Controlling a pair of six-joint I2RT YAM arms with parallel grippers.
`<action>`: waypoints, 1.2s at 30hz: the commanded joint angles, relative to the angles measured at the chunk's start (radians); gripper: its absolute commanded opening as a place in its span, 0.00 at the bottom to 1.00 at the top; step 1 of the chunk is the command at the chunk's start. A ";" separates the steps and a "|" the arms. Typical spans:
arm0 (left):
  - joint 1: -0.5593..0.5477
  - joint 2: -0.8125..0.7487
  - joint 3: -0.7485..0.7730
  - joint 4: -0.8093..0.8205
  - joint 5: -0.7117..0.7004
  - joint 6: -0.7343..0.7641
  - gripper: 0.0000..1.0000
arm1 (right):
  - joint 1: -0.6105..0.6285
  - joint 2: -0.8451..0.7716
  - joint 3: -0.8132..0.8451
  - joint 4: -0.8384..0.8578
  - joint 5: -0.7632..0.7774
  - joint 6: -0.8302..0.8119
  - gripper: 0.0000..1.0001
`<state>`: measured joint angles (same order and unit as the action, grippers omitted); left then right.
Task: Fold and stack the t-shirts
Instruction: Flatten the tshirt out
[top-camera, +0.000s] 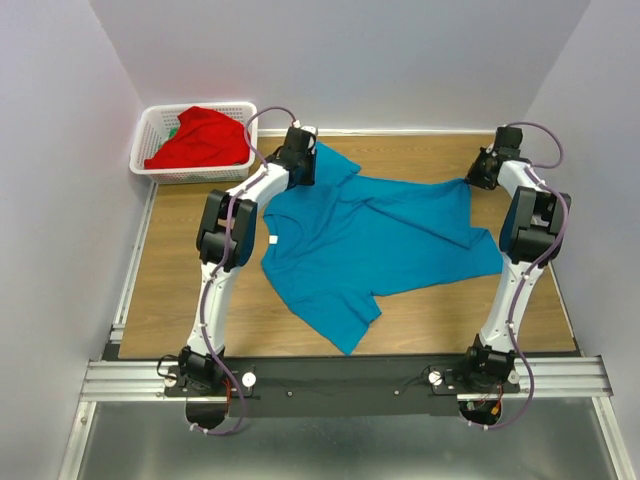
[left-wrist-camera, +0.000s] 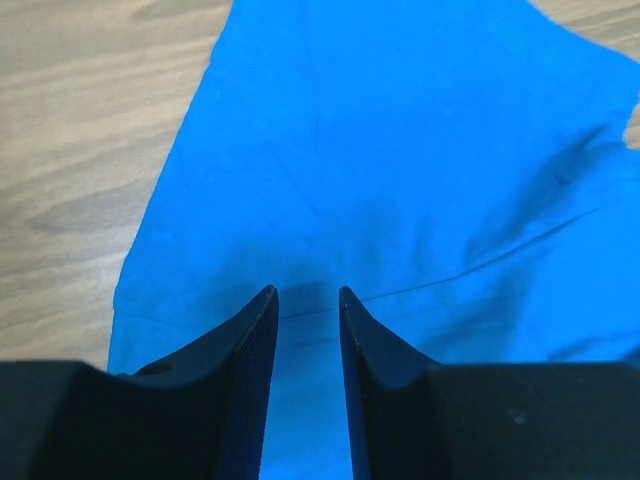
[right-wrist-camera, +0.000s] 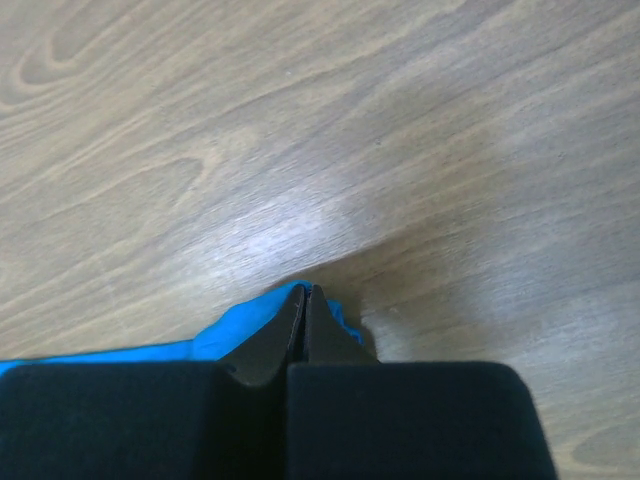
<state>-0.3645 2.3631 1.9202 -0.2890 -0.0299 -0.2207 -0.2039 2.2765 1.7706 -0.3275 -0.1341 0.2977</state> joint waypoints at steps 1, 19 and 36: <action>0.045 0.033 0.013 -0.084 -0.004 -0.072 0.39 | 0.001 0.055 0.050 0.027 0.044 -0.017 0.01; 0.111 0.064 0.025 -0.121 0.091 -0.175 0.38 | 0.003 0.262 0.340 0.033 0.068 -0.081 0.01; 0.114 0.055 -0.013 -0.058 0.087 -0.200 0.40 | 0.031 0.399 0.590 0.122 0.016 -0.285 0.08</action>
<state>-0.2569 2.3993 1.9388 -0.3027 0.0467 -0.4137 -0.1780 2.6514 2.3222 -0.2657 -0.1268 0.0875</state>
